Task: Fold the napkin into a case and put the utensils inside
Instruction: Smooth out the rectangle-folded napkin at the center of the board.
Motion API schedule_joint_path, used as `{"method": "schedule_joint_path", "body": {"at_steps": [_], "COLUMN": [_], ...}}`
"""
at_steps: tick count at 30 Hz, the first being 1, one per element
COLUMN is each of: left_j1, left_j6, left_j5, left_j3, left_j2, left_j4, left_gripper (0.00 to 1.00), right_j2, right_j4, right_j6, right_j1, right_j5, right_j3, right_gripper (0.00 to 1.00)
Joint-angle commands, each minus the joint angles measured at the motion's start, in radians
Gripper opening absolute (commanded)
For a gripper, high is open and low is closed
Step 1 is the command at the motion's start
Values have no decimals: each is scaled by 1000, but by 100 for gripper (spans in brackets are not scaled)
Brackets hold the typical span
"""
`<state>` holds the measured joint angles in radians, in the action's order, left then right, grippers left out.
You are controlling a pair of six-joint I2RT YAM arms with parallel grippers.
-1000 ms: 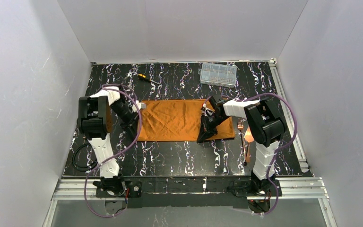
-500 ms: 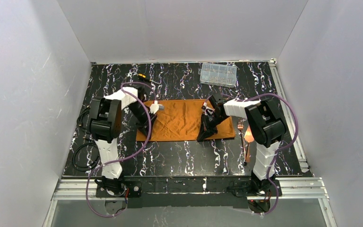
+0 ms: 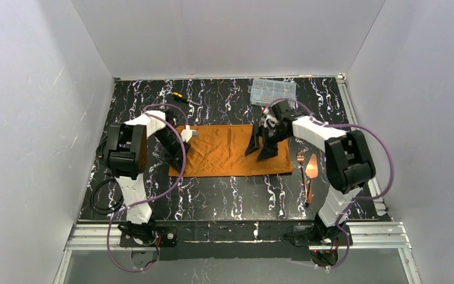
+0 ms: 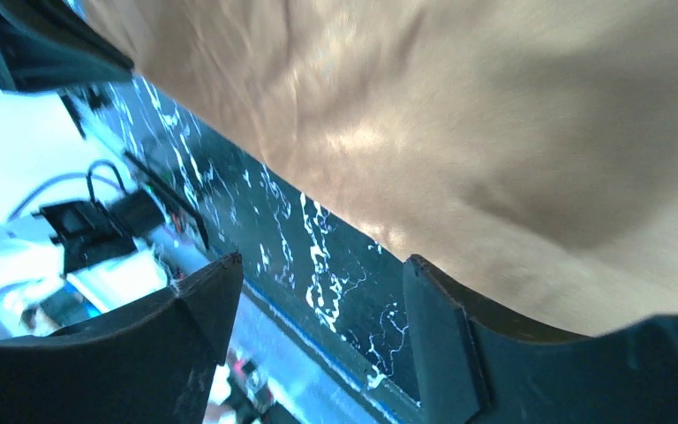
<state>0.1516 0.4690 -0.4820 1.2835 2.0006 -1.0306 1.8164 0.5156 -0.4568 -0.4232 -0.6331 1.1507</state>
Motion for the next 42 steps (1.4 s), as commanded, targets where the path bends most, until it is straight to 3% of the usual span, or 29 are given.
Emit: {"method": "schedule_joint_path", "body": {"at_steps": [1,9,12,18,20,21,23,25,26,30,35,42], "left_j1": [-5,-5,-5,-3,4,10,17,17,17,17,17,17], "left_j6": [-42,-78,-68,-59,-61,-58,-47,-33,-22,15,40,58], "left_j5": [-112,-177,-165,-150,-150,-145,-124,-104,-90,-38,-1,61], "left_j3": [100,214,198,172,185,191,191,181,167,98,67,37], "left_j2": [-131,-189,-183,-164,-147,-141,-130,-115,-107,-80,-43,-33], "left_j4": [-24,-80,-80,-60,-65,-67,-65,-65,-65,-32,-1,44], "left_gripper": [14,20,20,19,18,18,17,15,14,9,8,5], "right_j2": [-136,-337,-408,-469,-455,-449,-427,-410,-392,-272,-52,136], "right_j4": [88,239,249,112,43,-6,-78,-27,10,128,150,245], "right_j6": [8,-57,-79,-100,-117,-134,-152,-98,-61,43,91,204], "right_j1": [91,133,177,265,283,284,285,282,276,199,15,-33], "right_j5": [181,542,537,352,251,177,53,48,53,14,2,-22], "right_j3": [70,-66,-153,-314,-346,-363,-371,-317,-281,-153,5,118], "right_gripper": [78,82,81,77,71,63,36,7,1,1,1,1]}}
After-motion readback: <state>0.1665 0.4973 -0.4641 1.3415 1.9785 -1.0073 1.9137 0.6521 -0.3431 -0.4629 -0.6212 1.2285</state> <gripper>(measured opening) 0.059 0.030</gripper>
